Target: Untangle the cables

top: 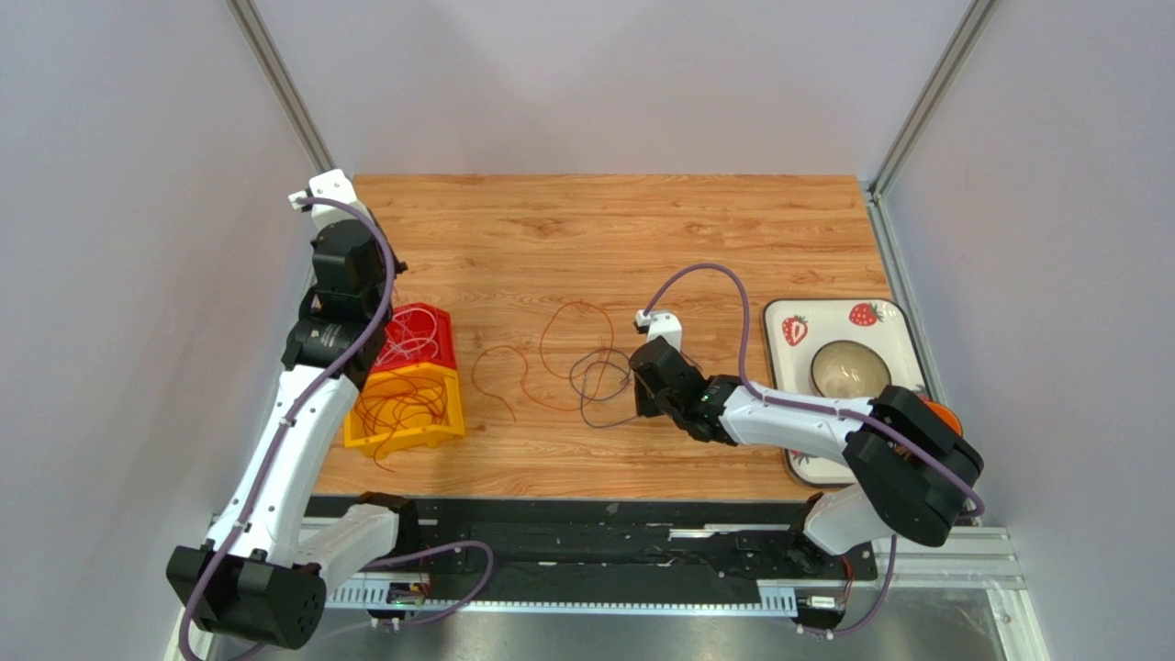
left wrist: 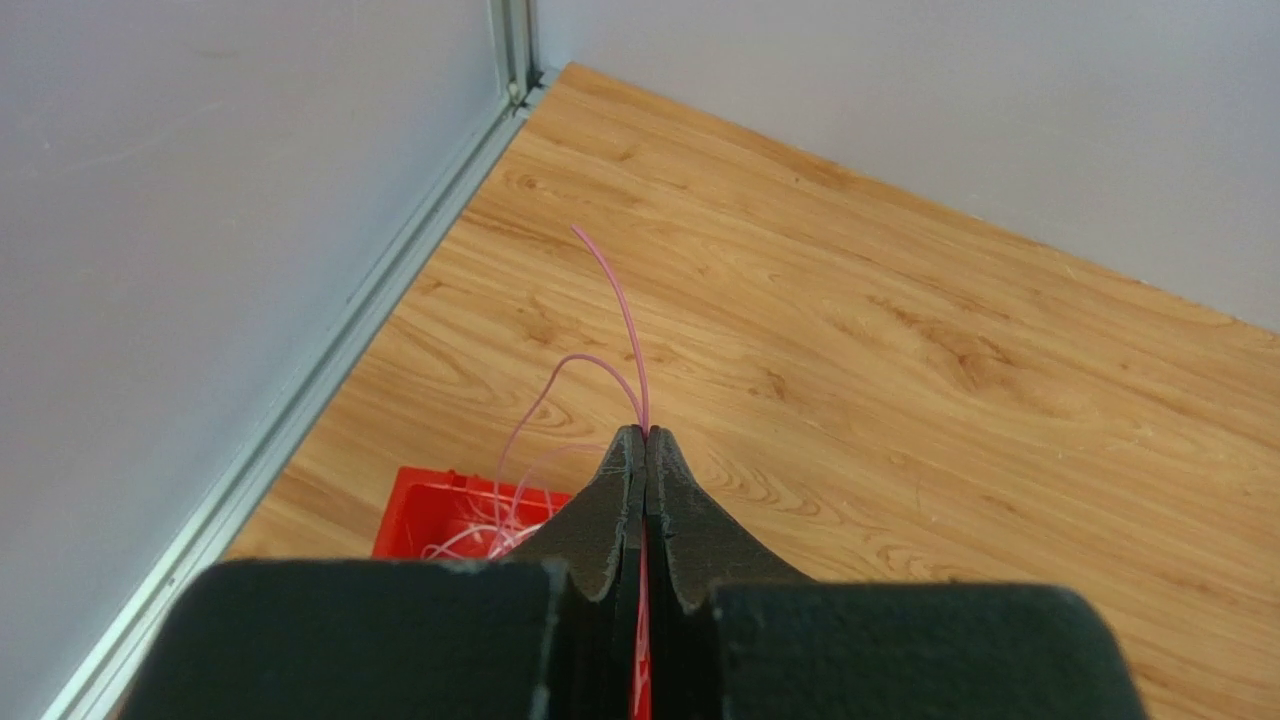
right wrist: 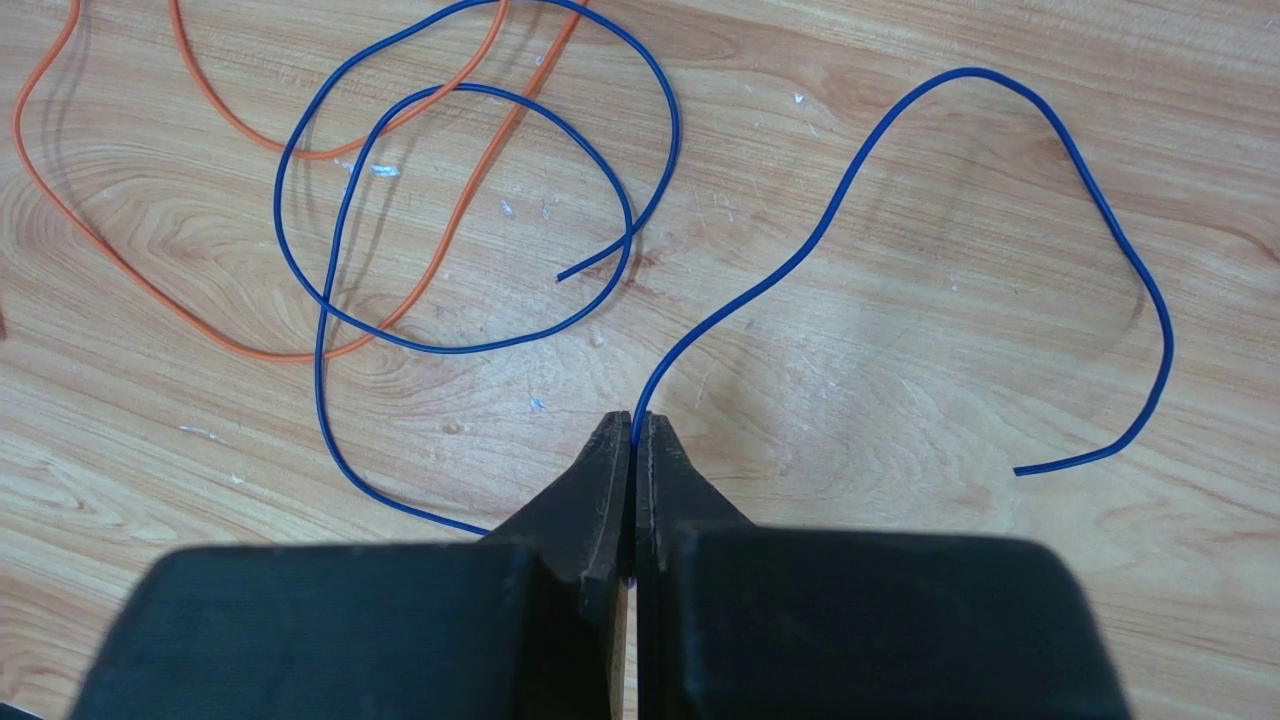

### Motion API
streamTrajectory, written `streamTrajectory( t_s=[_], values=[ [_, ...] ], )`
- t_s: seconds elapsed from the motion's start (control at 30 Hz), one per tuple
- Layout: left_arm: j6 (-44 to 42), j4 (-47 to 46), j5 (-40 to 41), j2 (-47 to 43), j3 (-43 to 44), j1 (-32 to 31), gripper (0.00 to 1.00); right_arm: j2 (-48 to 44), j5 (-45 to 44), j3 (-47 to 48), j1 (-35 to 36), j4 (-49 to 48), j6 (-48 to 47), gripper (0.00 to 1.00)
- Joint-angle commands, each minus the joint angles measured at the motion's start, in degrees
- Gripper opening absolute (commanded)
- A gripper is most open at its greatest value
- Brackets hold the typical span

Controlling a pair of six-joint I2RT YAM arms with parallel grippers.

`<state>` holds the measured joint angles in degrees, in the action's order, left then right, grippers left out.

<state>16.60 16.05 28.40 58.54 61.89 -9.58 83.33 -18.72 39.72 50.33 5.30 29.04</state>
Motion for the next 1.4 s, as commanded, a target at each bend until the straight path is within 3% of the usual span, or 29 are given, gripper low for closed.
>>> streamTrajectory(
  t_s=[0.0,0.2,0.4,0.8,1.37],
  values=[
    [3.7,-0.5,0.7,-0.3,-1.0,0.4,0.00,-1.4,0.3,0.2,-0.1,-2.2,-0.6,0.00],
    [3.5,-2.2,3.1,3.5,-0.3,0.4,0.00,-2.0,0.4,-0.3,-0.1,-2.8,-0.6,0.00],
    [2.3,-3.1,11.1,9.7,2.8,0.4,0.00,-3.1,0.6,-1.1,-0.1,-3.5,-0.7,0.00],
    [18.1,2.7,16.6,7.1,-8.3,0.4,0.00,-4.0,0.9,-2.2,-0.1,-4.3,-0.8,0.00],
    [26.9,6.2,14.5,10.7,-12.2,0.4,0.00,-5.5,1.4,-3.4,-0.1,-4.8,-0.8,0.00]
  ],
)
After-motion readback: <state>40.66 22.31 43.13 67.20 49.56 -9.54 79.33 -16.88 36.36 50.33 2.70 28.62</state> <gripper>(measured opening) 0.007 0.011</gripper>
